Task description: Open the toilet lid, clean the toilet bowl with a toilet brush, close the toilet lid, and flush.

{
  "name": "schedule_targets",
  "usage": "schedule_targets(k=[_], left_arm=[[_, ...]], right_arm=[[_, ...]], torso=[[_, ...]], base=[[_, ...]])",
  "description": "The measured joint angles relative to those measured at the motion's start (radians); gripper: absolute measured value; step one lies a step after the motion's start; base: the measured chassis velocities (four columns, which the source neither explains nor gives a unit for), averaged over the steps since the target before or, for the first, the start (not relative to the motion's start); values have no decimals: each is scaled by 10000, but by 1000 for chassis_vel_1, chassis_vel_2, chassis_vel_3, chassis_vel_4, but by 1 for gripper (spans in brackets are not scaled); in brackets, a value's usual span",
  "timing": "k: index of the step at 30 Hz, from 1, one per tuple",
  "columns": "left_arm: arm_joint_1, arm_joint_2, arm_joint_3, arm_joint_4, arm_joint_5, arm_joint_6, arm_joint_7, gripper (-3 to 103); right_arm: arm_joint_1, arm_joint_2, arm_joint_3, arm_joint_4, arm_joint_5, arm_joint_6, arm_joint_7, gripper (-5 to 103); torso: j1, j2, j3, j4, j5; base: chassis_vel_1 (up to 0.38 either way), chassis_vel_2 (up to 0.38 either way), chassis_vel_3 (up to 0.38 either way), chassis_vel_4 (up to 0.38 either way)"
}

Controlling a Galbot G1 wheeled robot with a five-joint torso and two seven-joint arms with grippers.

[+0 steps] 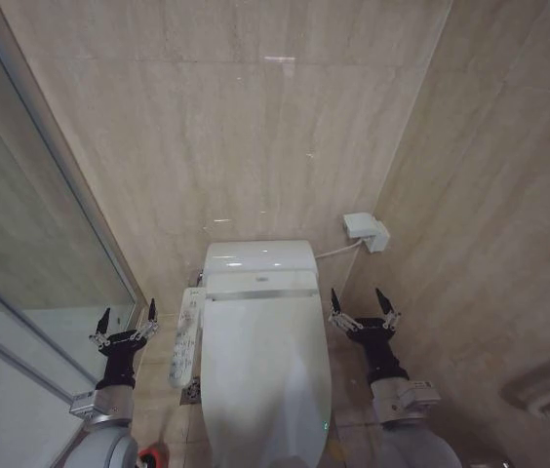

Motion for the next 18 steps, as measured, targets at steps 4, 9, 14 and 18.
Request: schedule_targets(k=[4, 9, 14, 18], left_arm=[[-16, 28, -39, -1, -30, 1, 0, 100], [-108, 128, -63, 97, -59, 17, -138, 100], [-142, 203, -44, 154, -127, 30, -186, 100], [-166, 291, -13, 196, -251, 24, -174, 100]], right_arm=[[4, 0, 0, 0, 0, 0, 0, 100], [12, 0, 0, 0, 0, 0, 0, 100], [9, 0, 0, 0, 0, 0, 0, 100], [3, 0, 0, 0, 0, 0, 0, 100]], torso=[[6, -1, 2, -1, -1], [16, -6, 6, 1, 0], [7, -4, 3, -1, 0], [0, -1, 0, 0, 0]], base=[[-153, 156, 175, -166], [-109, 118, 121, -109], [-24, 20, 11, -9], [55, -33, -44, 31]])
